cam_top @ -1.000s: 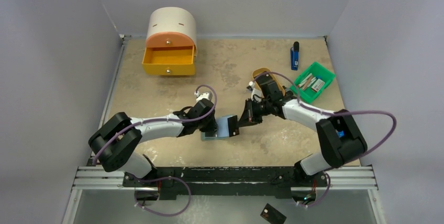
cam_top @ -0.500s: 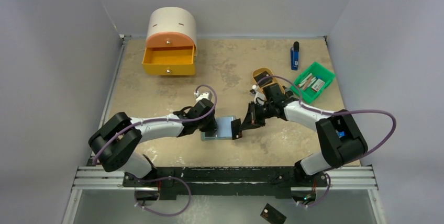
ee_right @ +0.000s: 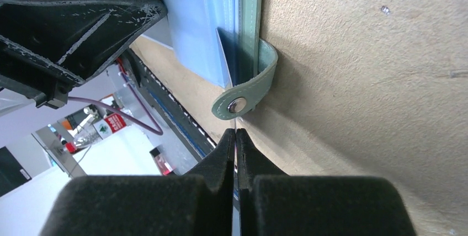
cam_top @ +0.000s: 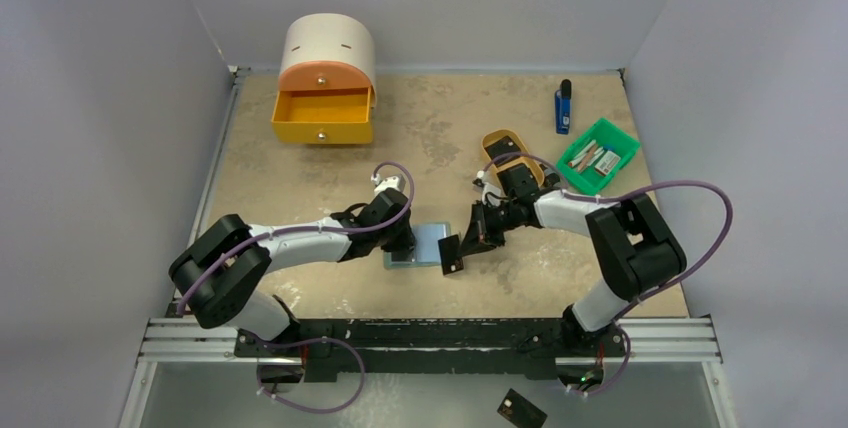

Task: Put the credit cards into the card holder
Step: Turn over the card slot in the card holder.

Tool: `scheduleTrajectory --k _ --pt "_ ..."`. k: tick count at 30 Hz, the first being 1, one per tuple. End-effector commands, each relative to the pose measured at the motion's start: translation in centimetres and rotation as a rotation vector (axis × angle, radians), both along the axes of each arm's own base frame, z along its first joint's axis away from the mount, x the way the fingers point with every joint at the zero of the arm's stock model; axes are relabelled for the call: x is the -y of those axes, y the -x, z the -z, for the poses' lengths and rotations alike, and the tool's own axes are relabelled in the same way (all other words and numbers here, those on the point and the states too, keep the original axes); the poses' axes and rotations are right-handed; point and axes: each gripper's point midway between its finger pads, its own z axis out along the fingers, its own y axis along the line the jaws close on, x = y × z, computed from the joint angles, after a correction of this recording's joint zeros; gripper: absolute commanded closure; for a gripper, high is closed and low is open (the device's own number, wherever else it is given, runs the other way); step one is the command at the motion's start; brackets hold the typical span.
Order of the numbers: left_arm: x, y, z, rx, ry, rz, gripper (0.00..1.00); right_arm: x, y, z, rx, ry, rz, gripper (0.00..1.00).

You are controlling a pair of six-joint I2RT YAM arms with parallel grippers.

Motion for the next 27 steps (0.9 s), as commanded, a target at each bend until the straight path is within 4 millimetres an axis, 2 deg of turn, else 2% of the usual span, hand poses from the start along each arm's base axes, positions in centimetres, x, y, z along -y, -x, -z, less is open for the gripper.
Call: scheduleTrajectory --k 1,7,11,14,17,20,27 --pt "0.0 -0.3 -0.7 0.024 -0.010 0.007 1.00 -0.6 -1.0 -0.6 0.041 -0.041 -0.027 1.00" --pt "0.3 -0.5 -1.4 0.036 0.004 0.017 1.00 -1.7 -1.9 -1.7 0.062 -0.102 -0.037 1.00" --pt "0.8 -0.8 -3.0 0.053 0.015 0.027 0.99 -2.4 -2.3 -3.0 0.091 -0.137 -0.045 1.00" --pt "1.0 -1.1 -4.8 0.075 0.026 0.036 0.81 -2.8 -2.3 -3.8 0.106 -0.153 -0.059 1.00" --pt "0.9 -1.3 -6.8 0.106 0.037 0.037 0.71 -3.2 -2.1 -4.1 0.106 -0.162 -0.074 1.00" --pt "0.4 -1.4 -8.2 0.124 0.029 0.025 0.68 -4.0 -2.1 -4.5 0.115 -0.174 -0.086 1.00" --pt "-2.3 -1.3 -10.1 0.184 0.007 -0.057 0.68 -6.4 -1.7 -4.9 0.123 -0.172 -0.130 1.00"
